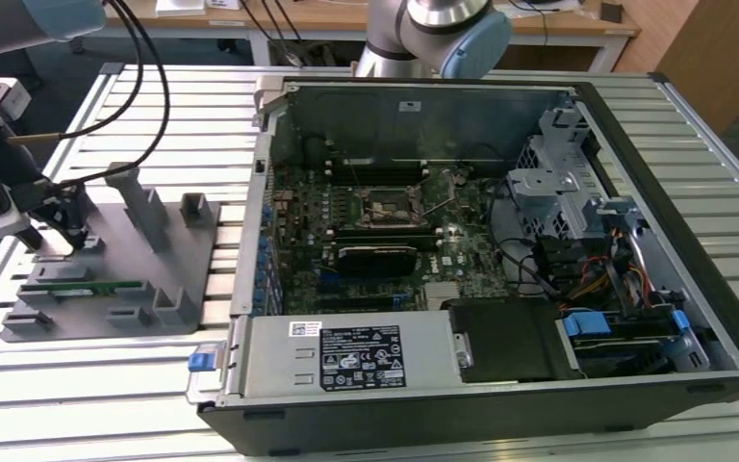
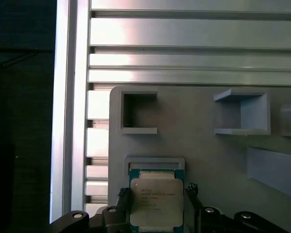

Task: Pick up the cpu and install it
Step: 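Pick up the cpu and move it towards the insertion slot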

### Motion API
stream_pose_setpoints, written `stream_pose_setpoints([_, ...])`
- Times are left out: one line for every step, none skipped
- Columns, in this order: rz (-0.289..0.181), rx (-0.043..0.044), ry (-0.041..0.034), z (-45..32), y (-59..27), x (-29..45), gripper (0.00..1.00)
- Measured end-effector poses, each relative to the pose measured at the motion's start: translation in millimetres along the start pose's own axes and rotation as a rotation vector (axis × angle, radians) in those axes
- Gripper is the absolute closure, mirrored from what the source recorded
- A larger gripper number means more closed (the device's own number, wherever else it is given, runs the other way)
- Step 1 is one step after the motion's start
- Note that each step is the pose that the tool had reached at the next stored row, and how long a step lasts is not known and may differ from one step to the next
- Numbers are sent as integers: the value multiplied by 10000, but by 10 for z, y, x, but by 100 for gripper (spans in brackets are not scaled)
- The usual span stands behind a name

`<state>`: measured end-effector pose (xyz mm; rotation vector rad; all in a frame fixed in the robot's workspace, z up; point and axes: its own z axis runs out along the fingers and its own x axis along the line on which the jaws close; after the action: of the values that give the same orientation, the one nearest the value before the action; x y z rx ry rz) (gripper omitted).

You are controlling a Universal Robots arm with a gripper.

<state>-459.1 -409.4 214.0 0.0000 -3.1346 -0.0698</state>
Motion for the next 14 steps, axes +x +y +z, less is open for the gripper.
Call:
stream_pose_setpoints([0,-1,-1,-9,0,0,47])
stream_pose_setpoints([0,-1,-1,-18,1,0,47])
stream_pose_setpoints([0,0,0,-28,1,0,47])
stream_pose_setpoints([0,0,-1,-37,2,0,47])
stream_pose_setpoints([0,0,0,-47,2,0,47])
stream_pose_setpoints([0,0,0,-55,2,0,47])
stream_pose_setpoints([0,-1,-1,-62,3,0,47])
stream_pose_setpoints([0,0,0,-71,3,0,47])
stream_pose_setpoints([-1,-1,-2,-79,3,0,47])
stream_pose_setpoints([0,0,0,-87,4,1,47])
stream_pose_setpoints([0,-1,-2,-94,4,0,47])
stream_pose_setpoints([-1,-1,-1,-103,4,1,47])
stream_pose_setpoints([0,-1,-1,-111,5,1,47])
stream_pose_setpoints([0,-1,-1,-119,5,1,47])
